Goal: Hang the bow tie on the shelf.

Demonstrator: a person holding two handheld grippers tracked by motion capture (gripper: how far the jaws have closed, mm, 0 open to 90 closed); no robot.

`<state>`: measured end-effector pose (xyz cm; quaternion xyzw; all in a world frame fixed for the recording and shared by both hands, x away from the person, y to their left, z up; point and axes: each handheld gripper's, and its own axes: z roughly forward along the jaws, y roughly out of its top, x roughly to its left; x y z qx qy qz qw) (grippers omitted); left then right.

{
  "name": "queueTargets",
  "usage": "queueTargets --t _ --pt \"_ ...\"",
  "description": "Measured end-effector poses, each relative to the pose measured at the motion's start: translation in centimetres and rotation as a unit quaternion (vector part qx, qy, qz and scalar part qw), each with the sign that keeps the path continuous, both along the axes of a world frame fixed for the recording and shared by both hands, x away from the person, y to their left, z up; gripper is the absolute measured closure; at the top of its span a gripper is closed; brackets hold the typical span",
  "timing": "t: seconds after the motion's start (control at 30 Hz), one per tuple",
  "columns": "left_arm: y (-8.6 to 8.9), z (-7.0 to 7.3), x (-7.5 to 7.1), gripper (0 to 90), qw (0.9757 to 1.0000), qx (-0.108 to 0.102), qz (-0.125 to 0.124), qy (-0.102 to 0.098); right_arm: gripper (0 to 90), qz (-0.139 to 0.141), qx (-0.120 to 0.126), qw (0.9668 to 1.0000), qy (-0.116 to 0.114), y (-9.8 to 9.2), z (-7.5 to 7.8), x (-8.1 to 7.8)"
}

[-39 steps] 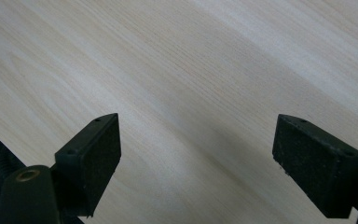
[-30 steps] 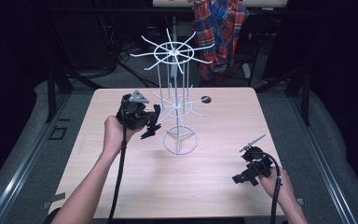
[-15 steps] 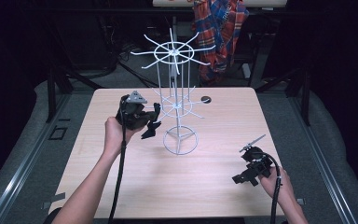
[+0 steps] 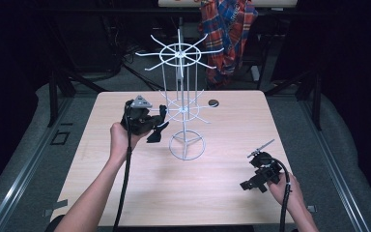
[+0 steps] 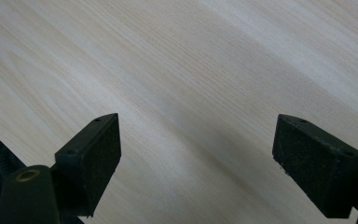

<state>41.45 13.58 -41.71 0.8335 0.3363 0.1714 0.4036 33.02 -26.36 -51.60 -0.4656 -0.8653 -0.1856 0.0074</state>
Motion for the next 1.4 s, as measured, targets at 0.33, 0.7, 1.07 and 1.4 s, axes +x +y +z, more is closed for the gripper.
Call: queueTargets --t 0.33,0.7,1.07,1.4 --pt "0.2 -0.6 -0.1 88.7 0.9997 -0.015 0.007 -0.018 15.1 0.014 -0.007 0.9999 0.002 -0.2 0.4 -0.1" --pt "0.2 -1.7 0.3 87.8 0.9999 -0.014 0.0 -0.008 15.1 0.019 -0.014 0.9997 0.004 -0.2 0.3 0.0" --pt "0.9 -2.0 0.3 76.9 0.9997 -0.021 -0.011 -0.011 15.1 0.001 -0.002 1.0 -0.001 0.0 0.0 0.0" --pt "2.0 -2.1 0.2 55.7 0.9998 -0.019 -0.006 0.006 15.1 0.002 -0.004 1.0 -0.002 -0.1 0.1 0.0"
